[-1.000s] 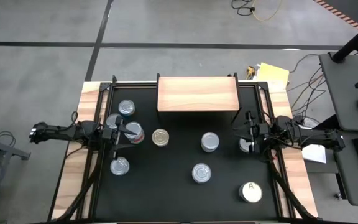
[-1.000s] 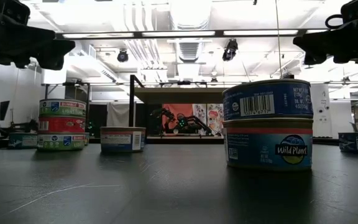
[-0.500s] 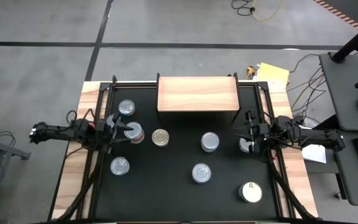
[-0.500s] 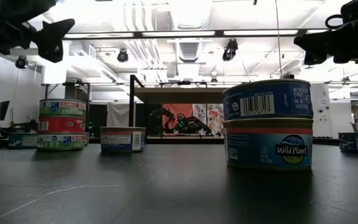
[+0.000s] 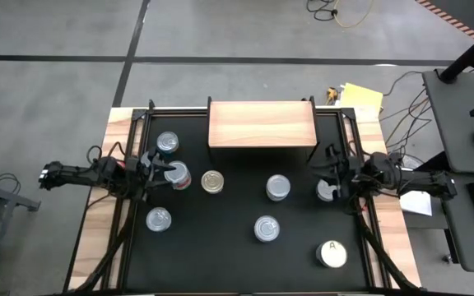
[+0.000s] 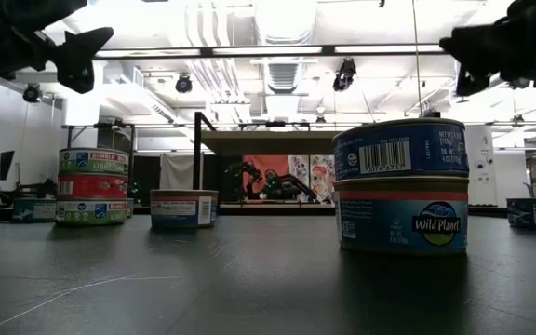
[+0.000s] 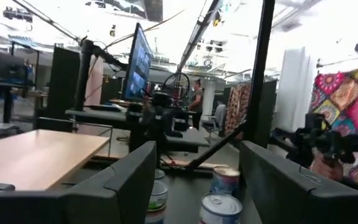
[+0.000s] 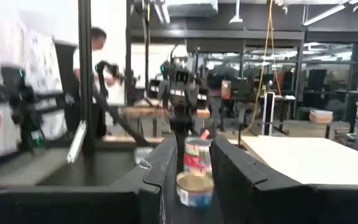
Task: Stack canned seafood by type on shelf
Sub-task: Put the green white tuna can on the shelf
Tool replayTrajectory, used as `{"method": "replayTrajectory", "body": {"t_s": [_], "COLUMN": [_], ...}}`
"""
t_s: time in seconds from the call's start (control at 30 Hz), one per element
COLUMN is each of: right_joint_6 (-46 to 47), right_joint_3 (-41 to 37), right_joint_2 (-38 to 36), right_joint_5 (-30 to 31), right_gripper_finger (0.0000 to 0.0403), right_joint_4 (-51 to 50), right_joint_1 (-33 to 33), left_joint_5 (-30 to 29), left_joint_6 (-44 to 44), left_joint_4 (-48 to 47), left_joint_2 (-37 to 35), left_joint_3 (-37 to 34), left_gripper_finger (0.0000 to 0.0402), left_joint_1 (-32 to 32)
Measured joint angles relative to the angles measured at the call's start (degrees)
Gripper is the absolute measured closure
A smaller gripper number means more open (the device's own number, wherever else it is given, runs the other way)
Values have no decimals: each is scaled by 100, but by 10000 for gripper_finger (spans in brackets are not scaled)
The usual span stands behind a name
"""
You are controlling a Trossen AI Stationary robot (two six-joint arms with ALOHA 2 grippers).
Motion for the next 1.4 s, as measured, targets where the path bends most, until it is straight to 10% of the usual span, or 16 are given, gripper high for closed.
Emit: {"method": "replayTrajectory", "body": {"t_s": [0.53,1.1,1.4], "right_joint_6": [673,1488,1367], "right_joint_3": [1226,2236,2116], "right_joint_2": [697,928,930], "right_joint_5": [23,24,25], "right_gripper_finger": [329,321,306], "right_joint_4": [-1250,-3401,-3454], "right_joint_1": [0,0,0], "left_joint_5": [-1195,-1230,-1421], "left_joint_6": [-1145,-2434,-2629], "left_joint_4": [82,-5055,-5799], "left_joint_2": [1913,3754,4685], "left_joint_3": [459,3304,3833], "left_gripper_finger": [228,302,360], "left_joint_1": [-7,-23,-69]}}
